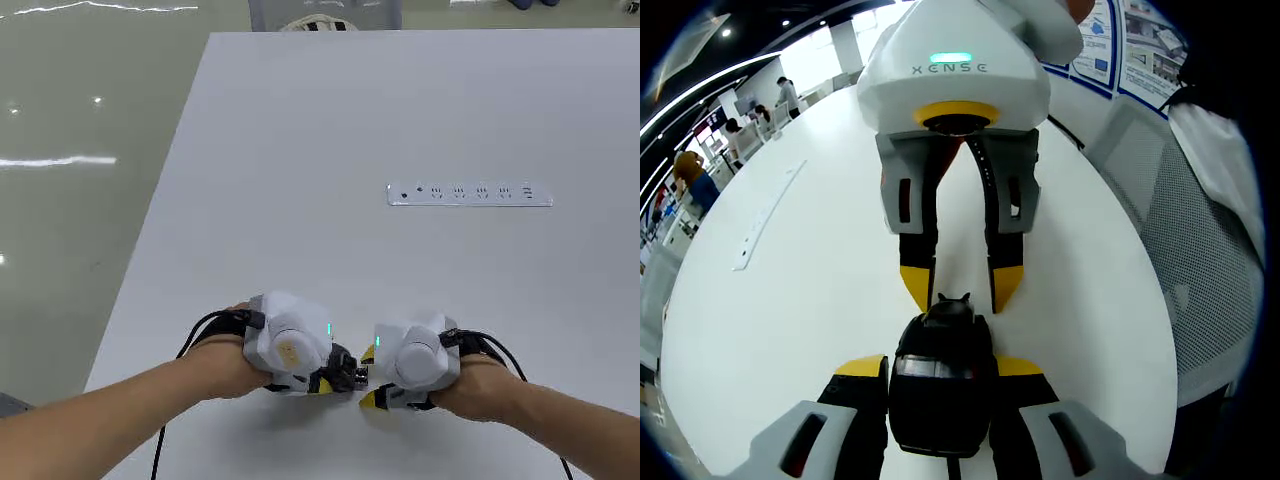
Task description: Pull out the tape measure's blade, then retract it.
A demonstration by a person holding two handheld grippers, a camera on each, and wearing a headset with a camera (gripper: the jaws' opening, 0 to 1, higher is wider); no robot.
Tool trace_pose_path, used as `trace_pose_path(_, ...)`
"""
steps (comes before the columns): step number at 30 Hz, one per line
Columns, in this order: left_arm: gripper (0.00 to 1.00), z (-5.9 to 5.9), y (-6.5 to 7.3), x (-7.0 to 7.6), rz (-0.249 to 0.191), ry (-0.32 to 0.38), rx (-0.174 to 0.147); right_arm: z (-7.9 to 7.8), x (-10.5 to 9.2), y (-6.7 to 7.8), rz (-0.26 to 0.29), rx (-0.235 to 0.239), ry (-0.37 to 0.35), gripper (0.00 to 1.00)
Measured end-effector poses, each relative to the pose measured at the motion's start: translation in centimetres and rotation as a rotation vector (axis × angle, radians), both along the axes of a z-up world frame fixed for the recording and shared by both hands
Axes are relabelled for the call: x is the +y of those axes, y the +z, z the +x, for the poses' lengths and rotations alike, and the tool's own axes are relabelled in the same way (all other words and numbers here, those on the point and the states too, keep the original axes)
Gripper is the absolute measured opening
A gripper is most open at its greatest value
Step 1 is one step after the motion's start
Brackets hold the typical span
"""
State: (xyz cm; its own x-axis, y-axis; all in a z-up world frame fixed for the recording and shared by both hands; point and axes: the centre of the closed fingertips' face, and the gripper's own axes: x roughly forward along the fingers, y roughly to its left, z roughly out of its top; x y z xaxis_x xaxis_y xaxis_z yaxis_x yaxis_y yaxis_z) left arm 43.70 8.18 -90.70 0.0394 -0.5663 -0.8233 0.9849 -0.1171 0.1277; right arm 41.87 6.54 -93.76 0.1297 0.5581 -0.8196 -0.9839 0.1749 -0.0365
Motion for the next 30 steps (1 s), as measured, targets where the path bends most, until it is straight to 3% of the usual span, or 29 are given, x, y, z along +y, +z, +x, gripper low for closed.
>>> trace_pose_path(30, 0.36, 0.02, -0.23, -0.03, 0.005, -0.01, 0.011, 0.42, 0.05, -0.32, 0.011, 0.043, -0.012, 0.2)
